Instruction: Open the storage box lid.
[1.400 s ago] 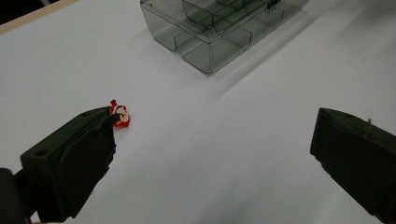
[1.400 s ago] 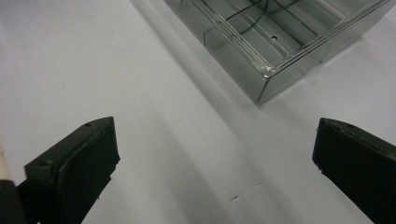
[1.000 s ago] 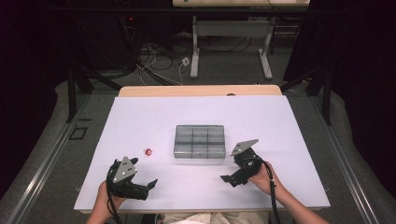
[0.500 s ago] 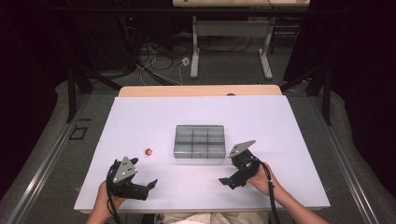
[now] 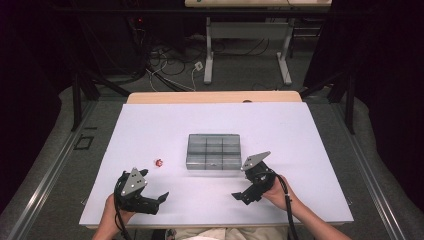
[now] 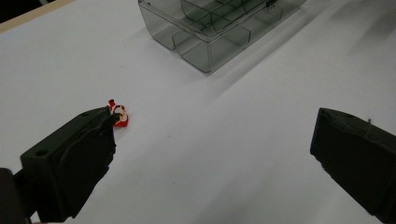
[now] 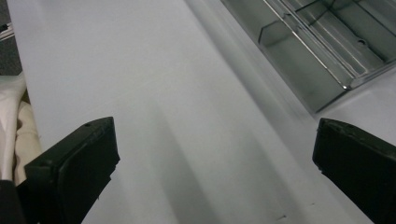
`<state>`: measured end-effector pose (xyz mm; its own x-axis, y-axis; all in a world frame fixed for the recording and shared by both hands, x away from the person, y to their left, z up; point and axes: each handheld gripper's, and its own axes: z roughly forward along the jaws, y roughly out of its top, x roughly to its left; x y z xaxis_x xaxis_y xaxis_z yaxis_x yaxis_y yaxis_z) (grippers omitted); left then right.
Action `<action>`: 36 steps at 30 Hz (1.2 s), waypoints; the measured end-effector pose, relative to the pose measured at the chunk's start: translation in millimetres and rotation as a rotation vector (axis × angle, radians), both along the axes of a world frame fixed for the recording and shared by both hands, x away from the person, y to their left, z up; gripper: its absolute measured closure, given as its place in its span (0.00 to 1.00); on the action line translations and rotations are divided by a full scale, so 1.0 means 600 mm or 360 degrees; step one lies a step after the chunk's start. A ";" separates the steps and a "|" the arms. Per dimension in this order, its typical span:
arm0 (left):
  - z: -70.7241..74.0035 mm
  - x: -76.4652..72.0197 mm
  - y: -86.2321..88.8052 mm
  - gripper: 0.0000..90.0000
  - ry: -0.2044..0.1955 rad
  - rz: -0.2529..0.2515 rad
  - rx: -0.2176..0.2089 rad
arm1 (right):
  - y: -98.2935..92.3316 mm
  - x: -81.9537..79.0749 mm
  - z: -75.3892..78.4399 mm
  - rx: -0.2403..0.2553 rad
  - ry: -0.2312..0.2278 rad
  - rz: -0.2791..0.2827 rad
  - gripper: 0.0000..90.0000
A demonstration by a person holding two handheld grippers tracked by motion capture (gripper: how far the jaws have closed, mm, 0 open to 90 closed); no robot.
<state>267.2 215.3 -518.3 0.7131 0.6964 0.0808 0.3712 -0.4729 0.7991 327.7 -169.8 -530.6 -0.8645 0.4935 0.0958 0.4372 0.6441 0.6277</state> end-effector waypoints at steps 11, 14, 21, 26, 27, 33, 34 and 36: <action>0.000 0.000 0.000 0.00 -0.0003 0.0000 0.0006 | 0.016 -0.003 -0.003 0.0015 -0.0001 0.0046 0.00; -0.001 -0.001 0.000 0.00 -0.0008 0.0004 0.0001 | 0.019 -0.004 -0.003 0.0024 -0.0003 0.0044 0.00; -0.001 -0.001 0.000 0.00 -0.0007 0.0001 0.0000 | 0.028 -0.003 -0.004 0.0055 -0.0023 0.0033 0.00; -0.001 -0.001 0.000 0.00 -0.0005 0.0006 -0.0002 | 0.035 -0.003 -0.004 0.0065 -0.0026 0.0027 0.00; -0.001 -0.002 0.001 0.00 -0.0004 0.0006 -0.0004 | 0.036 -0.002 -0.005 0.0066 -0.0033 0.0031 0.00; -0.001 -0.001 0.001 0.00 -0.0004 0.0006 -0.0002 | 0.042 -0.001 -0.005 0.0082 -0.0042 -0.0002 0.02; -0.001 -0.001 0.002 0.00 -0.0002 0.0003 0.0001 | 0.043 0.001 -0.005 0.0088 -0.0045 0.0005 0.02; -0.001 -0.001 0.002 0.00 -0.0001 0.0007 0.0000 | 0.044 0.002 -0.006 0.0094 -0.0046 -0.0005 0.03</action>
